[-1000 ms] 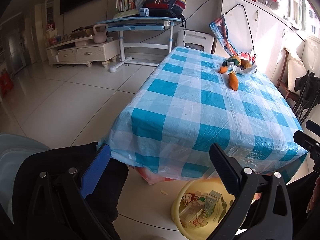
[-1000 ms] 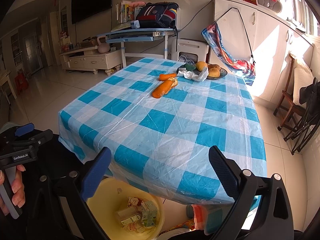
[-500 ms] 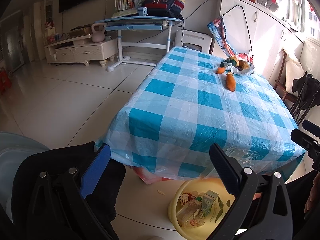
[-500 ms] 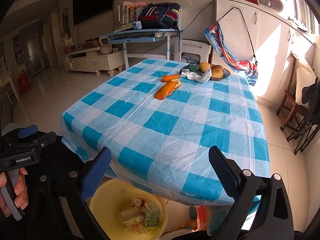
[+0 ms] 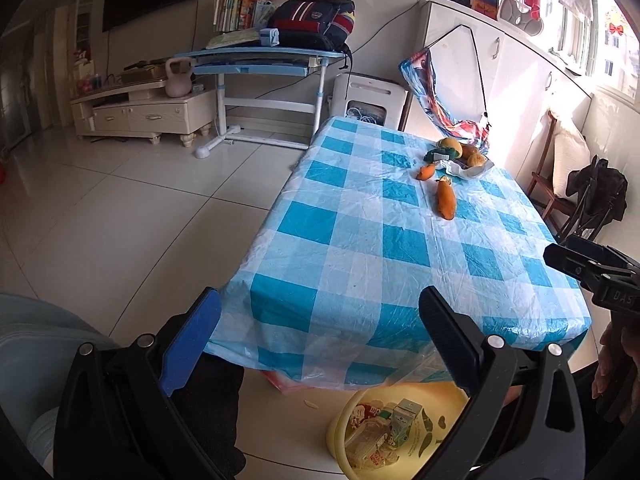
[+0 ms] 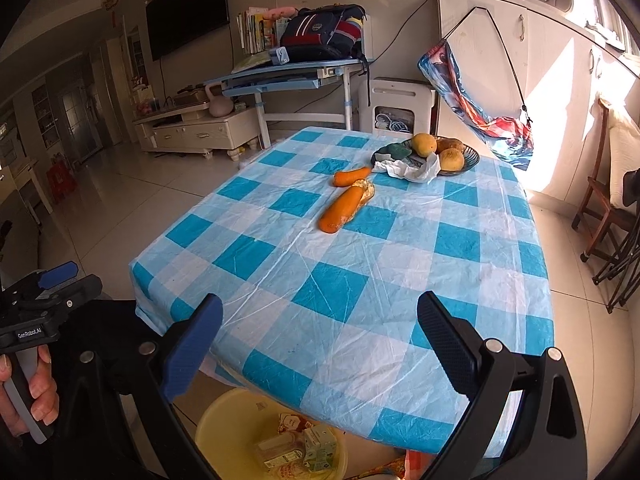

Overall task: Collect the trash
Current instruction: 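Grasp the orange peel with the right tool while the left tool grasps the green knitted item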

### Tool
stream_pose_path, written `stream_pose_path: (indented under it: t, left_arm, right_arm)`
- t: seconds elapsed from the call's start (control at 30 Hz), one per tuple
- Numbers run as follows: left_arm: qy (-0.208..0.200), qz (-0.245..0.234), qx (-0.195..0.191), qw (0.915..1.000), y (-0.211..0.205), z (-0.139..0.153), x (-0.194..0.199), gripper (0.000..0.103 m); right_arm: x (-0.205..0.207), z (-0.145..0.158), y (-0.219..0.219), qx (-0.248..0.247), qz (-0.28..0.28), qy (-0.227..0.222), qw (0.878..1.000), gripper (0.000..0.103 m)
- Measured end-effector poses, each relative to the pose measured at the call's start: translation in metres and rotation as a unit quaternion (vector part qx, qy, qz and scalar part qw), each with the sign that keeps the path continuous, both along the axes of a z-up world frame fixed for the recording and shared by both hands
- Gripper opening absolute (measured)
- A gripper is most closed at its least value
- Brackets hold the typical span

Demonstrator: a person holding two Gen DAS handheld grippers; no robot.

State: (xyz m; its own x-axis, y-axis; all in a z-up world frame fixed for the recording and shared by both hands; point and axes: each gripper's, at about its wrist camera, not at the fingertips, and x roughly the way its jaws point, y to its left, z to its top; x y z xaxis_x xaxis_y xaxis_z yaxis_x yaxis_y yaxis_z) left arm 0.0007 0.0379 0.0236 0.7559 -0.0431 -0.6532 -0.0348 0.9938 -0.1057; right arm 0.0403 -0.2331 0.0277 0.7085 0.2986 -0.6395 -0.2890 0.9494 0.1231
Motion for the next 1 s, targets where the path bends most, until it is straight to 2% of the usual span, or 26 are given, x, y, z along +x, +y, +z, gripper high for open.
stream_pose_path:
  t: [0.3,0.47,0.63,0.7,0.77,0.87,1.0]
  left_arm:
    - [0.001,-0.015,0.002,0.9999,0.0,0.011,0.047,0.096]
    - [-0.001,-0.032,0.005,0.9995,-0.004,0.016,0.079,0.096]
    - [0.0,-0.056,0.01,0.9984,-0.015,0.019,0.114,0.096]
    - [0.001,-0.067,0.013,0.9977,-0.022,0.02,0.128,0.096]
    - [0.001,-0.08,0.017,0.9967,-0.031,0.02,0.144,0.096]
    - [0.004,-0.105,0.02,0.9943,-0.048,0.019,0.169,0.096]
    - [0.012,-0.142,0.036,0.9891,-0.084,0.017,0.215,0.096]
  right_arm:
    - [0.086,-0.012,0.021,0.031,-0.008,0.042,0.999,0.087]
    - [0.131,-0.032,0.034,0.028,-0.029,0.067,0.997,0.081]
    - [0.156,-0.049,0.036,0.009,-0.036,0.084,0.996,0.075]
    - [0.162,-0.053,0.034,0.001,-0.03,0.089,0.996,0.066]
    - [0.167,-0.058,0.031,-0.004,-0.02,0.099,0.995,0.046]
    - [0.167,-0.06,0.024,-0.013,0.001,0.103,0.995,0.03]
    - [0.162,-0.052,0.013,-0.037,0.046,0.122,0.991,0.022]
